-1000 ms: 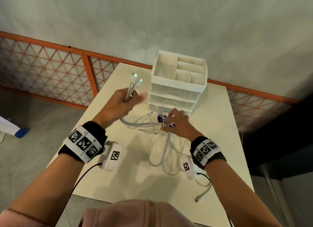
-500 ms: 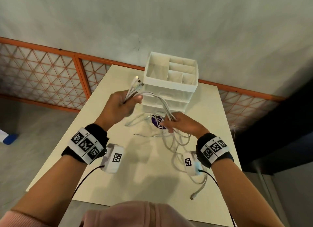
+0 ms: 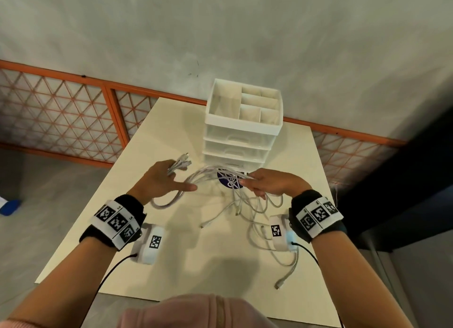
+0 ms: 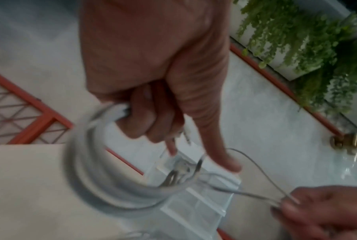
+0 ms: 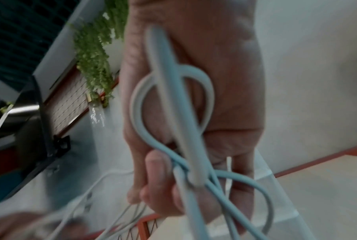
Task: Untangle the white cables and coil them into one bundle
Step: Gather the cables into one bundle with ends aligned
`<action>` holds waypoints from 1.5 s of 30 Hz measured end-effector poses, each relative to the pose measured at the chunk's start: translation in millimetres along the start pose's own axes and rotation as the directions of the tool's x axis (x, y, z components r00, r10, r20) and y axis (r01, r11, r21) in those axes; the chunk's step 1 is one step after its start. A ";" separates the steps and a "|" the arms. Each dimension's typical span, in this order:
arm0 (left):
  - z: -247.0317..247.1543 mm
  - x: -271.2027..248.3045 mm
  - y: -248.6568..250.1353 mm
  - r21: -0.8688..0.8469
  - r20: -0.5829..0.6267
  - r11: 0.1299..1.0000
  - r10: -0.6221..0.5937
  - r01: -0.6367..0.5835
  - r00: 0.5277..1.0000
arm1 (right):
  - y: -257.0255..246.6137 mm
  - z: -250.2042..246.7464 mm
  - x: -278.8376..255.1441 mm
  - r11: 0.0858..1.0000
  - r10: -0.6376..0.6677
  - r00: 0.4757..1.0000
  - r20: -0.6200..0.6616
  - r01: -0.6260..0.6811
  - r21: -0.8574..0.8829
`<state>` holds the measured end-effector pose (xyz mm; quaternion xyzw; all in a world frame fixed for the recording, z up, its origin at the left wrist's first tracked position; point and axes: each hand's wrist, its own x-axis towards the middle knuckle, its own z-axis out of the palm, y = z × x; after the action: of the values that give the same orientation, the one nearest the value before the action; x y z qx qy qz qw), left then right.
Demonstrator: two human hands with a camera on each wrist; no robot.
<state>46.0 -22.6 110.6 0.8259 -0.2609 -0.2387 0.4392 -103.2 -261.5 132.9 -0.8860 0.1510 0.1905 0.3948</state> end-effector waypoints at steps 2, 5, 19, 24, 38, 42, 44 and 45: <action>3.4 -8.0 16.1 -0.137 -0.072 0.978 0.147 -0.156 0.986 | -2.8 5.4 3.1 0.991 0.064 0.997 0.030 -0.060 -0.117; 12.6 -10.8 42.3 -0.084 -0.015 0.938 0.336 -0.336 0.942 | -18.0 11.5 3.6 0.980 0.085 0.995 0.055 -0.073 -0.186; 46.5 -2.1 29.3 0.017 0.306 0.877 0.453 -0.480 0.837 | -55.4 14.7 -8.2 0.995 0.025 0.960 0.280 0.004 -0.101; 49.7 -2.7 25.4 0.075 0.289 0.882 0.427 -0.465 0.857 | -58.4 11.9 -17.0 0.995 -0.092 0.958 0.272 0.097 -0.005; -17.3 2.8 52.0 0.246 -0.066 0.812 0.560 -0.530 0.826 | 15.6 23.8 -5.2 0.765 -0.215 0.933 -0.288 0.345 0.544; -26.7 5.3 53.3 0.229 -0.144 0.830 0.545 -0.508 0.826 | 28.1 32.9 -5.3 0.829 -0.165 0.946 -0.278 0.286 0.481; -27.2 5.8 55.2 0.227 -0.156 0.826 0.554 -0.516 0.818 | 28.7 37.9 -4.7 0.892 -0.159 0.957 -0.243 0.245 0.380; -25.7 5.1 56.3 0.226 -0.157 0.822 0.560 -0.522 0.814 | 29.7 40.0 -1.3 0.916 -0.148 0.962 -0.229 0.221 0.334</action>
<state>53.3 -37.3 170.4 0.7728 -0.4557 0.0114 0.4416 -125.5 -250.1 89.8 -0.8246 0.1372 0.0321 0.5479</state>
